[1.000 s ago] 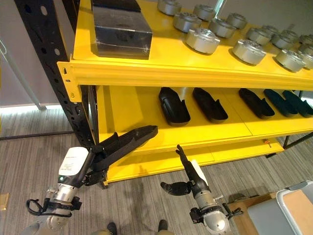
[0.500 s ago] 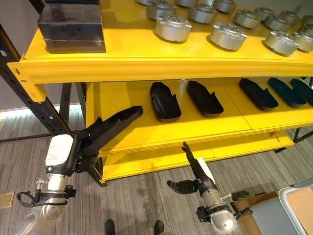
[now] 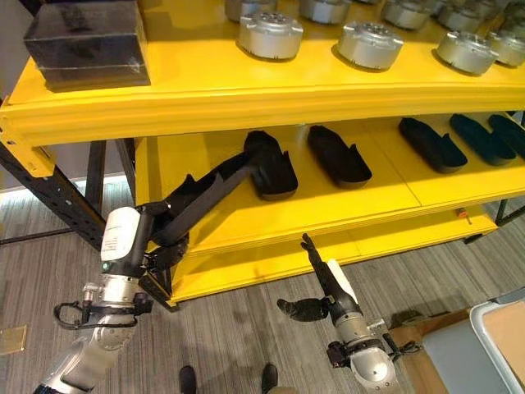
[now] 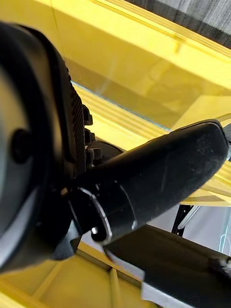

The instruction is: Move parts from the plastic box to the shelf.

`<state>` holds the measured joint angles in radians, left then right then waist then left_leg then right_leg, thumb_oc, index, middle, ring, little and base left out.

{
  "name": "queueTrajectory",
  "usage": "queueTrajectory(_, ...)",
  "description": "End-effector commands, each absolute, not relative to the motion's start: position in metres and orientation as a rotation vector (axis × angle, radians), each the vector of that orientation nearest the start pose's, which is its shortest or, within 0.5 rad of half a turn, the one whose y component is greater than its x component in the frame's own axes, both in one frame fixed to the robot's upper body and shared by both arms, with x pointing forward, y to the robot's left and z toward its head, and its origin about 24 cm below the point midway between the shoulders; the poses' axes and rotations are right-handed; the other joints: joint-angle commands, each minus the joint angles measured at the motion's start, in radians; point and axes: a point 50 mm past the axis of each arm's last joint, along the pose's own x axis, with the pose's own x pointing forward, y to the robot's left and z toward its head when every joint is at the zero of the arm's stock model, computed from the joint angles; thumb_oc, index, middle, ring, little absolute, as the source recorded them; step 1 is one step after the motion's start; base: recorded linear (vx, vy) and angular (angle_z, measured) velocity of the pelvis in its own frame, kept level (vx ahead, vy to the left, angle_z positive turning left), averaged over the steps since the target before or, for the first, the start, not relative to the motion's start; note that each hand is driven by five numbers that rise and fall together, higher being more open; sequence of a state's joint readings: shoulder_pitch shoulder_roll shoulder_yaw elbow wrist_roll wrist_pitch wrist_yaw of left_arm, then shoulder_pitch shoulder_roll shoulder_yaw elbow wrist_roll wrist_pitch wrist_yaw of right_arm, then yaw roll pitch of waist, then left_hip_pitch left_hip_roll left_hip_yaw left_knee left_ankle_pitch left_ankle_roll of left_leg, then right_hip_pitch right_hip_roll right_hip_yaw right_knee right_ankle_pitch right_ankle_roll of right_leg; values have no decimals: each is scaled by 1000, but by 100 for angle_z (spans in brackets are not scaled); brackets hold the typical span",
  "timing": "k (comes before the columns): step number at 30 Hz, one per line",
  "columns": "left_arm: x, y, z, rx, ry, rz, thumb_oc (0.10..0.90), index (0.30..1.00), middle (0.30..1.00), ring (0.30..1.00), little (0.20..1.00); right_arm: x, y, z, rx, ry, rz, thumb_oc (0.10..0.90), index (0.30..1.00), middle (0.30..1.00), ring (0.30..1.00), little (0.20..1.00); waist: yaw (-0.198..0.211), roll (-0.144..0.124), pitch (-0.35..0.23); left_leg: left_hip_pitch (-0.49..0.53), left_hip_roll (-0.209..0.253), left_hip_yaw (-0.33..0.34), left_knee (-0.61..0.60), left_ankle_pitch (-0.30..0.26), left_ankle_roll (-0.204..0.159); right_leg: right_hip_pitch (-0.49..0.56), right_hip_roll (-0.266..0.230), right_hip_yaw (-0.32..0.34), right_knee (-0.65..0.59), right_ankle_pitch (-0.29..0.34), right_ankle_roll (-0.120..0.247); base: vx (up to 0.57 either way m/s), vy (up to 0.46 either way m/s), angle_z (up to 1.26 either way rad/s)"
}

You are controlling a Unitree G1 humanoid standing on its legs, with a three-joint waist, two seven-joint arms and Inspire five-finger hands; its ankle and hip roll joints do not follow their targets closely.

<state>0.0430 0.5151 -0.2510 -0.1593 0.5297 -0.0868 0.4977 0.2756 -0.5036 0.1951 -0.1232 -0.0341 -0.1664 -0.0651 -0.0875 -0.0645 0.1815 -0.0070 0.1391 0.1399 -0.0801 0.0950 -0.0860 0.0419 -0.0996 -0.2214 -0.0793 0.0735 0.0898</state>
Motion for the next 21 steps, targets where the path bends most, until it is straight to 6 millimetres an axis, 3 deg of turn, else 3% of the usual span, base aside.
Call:
queueTrajectory(1,250,169,159,749,-804,297,400,300,300,300,300,208,-191,83,-454,-272,172,900,1000,1000,1000,1000,-8,-1,-14,71,95,18,-1,-17,-29,-87,-23,19,124,-30,31,-41,-56,-6)
queueTrajectory(12,278,174,200,743,-941,587,400,300,300,300,300,214,-185,92,-472,-329,193,900,1000,1000,1000,1000,-35,-4,11,32,126,46,-1,4,-44,-173,-6,46,161,-23,28,-37,-35,-10)
queueTrajectory(16,298,195,214,742,-910,827,400,300,300,300,300,215,-182,93,-464,-341,214,900,1000,1000,1000,1000,-59,-7,10,10,134,69,-7,12,-54,-219,-2,69,160,-7,33,-41,3,-16)
queueTrajectory(21,304,220,228,706,-887,1038,400,300,300,300,300,217,-179,93,-472,-346,249,900,1000,1000,1000,1000,-74,-16,8,-12,136,91,-7,14,-59,-267,-2,91,168,3,37,-27,9,-19)
